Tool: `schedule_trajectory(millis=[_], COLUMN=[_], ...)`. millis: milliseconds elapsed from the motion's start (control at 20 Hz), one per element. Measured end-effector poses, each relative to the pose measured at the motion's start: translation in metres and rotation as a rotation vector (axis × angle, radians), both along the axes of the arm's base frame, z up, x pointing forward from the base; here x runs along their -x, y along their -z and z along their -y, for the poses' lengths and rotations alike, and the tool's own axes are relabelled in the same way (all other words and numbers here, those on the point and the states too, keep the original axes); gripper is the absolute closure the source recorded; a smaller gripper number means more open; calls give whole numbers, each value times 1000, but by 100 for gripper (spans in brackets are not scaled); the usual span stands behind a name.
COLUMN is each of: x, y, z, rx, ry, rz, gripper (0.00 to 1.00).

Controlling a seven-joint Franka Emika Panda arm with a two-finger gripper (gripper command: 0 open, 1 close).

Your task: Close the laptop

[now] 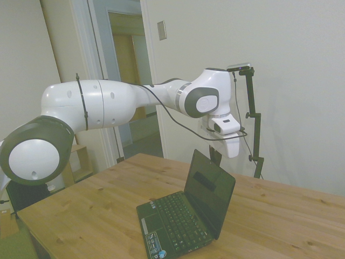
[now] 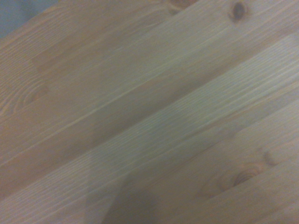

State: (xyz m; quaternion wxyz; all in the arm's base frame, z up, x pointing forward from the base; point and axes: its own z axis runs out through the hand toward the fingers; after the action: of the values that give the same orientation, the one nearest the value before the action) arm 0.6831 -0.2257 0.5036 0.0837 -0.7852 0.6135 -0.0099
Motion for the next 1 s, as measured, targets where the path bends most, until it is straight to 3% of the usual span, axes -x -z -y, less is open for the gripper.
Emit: schedule_trajectory(millis=[400, 1000], x=[21, 113], y=[-13, 18], z=[-38, -80], rx=[-5, -45], ry=[-17, -24], rz=[25, -13], gripper=[100, 100])
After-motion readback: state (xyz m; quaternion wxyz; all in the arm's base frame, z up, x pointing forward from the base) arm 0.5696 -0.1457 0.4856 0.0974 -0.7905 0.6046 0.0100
